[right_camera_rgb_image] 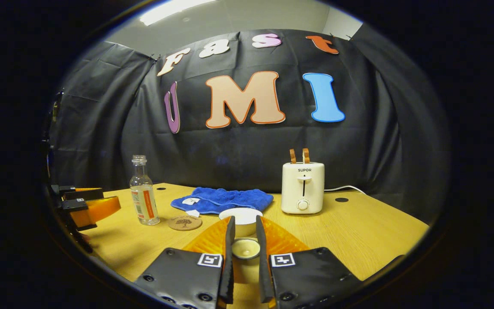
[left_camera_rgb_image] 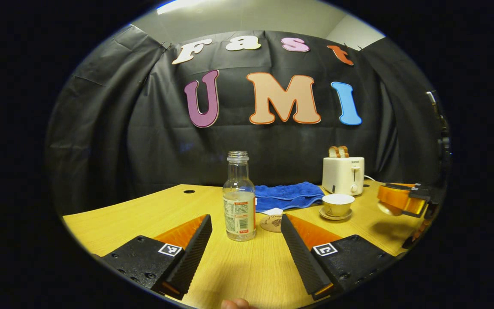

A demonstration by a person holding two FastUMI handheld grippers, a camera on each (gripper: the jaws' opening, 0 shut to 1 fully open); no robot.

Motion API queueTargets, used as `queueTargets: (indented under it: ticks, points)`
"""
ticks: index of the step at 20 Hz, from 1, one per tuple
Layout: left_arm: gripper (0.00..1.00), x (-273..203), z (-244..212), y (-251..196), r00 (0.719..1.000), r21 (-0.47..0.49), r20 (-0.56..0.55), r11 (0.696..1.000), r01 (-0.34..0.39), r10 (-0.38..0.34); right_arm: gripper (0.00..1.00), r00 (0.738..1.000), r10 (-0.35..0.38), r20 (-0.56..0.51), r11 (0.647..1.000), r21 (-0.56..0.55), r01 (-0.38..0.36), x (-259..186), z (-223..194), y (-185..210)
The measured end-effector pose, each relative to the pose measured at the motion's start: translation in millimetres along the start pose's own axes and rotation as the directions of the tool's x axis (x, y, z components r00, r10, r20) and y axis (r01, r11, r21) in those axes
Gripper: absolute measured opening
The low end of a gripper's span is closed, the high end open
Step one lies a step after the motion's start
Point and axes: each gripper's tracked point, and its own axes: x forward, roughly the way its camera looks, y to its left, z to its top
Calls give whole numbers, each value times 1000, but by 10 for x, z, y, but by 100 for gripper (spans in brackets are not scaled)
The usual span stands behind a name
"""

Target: Open the teacup lid with one hand, grasp the water bottle and pour water into the teacup with the other hand; after pouring, place the water bottle on the coaster and then close the teacup lid.

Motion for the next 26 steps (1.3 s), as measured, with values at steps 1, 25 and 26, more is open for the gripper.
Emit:
queueTargets:
  ticks: [1,25,26]
  points:
    - [95,75,-13,20,1000,-1,-2,1000,-8,8,27,1000,4,1,1000,1,-4,-18,1,5]
    - [74,1377,-73,127,1000,7,0,1000,30,-30,26,1000,19,1,1000,0,-19,-82,-1,29]
    - [73,1367,-69,134,1000,11,-4,1000,19,-19,26,1000,15,-1,1000,0,-15,-84,-7,17]
